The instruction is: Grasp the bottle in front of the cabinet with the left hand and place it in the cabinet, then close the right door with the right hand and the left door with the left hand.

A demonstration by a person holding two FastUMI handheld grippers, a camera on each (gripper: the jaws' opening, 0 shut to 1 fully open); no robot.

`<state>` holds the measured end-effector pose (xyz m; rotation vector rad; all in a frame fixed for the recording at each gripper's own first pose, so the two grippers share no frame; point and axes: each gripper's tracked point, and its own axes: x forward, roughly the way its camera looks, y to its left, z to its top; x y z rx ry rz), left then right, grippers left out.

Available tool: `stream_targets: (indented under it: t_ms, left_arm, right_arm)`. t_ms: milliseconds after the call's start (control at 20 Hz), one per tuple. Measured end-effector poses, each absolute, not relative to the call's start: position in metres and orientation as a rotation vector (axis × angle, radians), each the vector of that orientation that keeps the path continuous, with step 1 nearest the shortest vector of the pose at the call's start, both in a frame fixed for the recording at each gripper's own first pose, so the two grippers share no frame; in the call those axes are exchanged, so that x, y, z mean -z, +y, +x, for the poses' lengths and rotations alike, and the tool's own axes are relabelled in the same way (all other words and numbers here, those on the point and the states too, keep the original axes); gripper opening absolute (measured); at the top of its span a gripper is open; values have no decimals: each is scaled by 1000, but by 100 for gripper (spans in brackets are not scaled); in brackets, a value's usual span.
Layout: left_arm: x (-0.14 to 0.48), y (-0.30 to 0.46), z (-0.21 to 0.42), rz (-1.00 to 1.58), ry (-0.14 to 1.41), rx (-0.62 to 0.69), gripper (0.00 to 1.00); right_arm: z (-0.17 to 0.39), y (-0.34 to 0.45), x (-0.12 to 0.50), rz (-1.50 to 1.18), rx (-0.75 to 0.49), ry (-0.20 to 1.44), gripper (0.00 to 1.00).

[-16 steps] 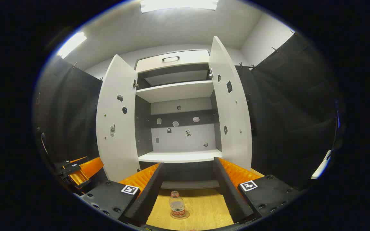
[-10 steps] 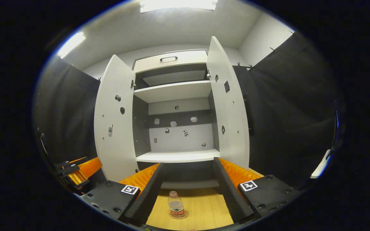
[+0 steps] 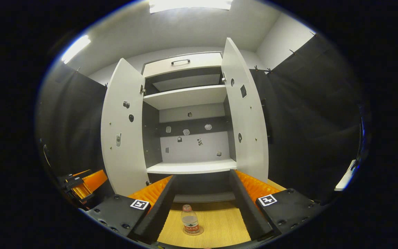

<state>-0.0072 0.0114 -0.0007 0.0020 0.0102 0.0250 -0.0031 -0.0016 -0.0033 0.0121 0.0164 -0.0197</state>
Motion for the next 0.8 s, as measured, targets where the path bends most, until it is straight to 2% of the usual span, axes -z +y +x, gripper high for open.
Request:
stream_targets:
  t_ms: [350,550,800]
  left_arm:
    - [4,-2,-2,-31,16,6,94]
    - [6,-29,11,-64,11,77,94]
    - [54,-79,41,-102,76,212,94]
  right_arm:
    - [-9,-5,5,16,28,30,98]
    - [-14,-9,4,9,41,26,98]
    - [-20,-19,7,-6,66,37,98]
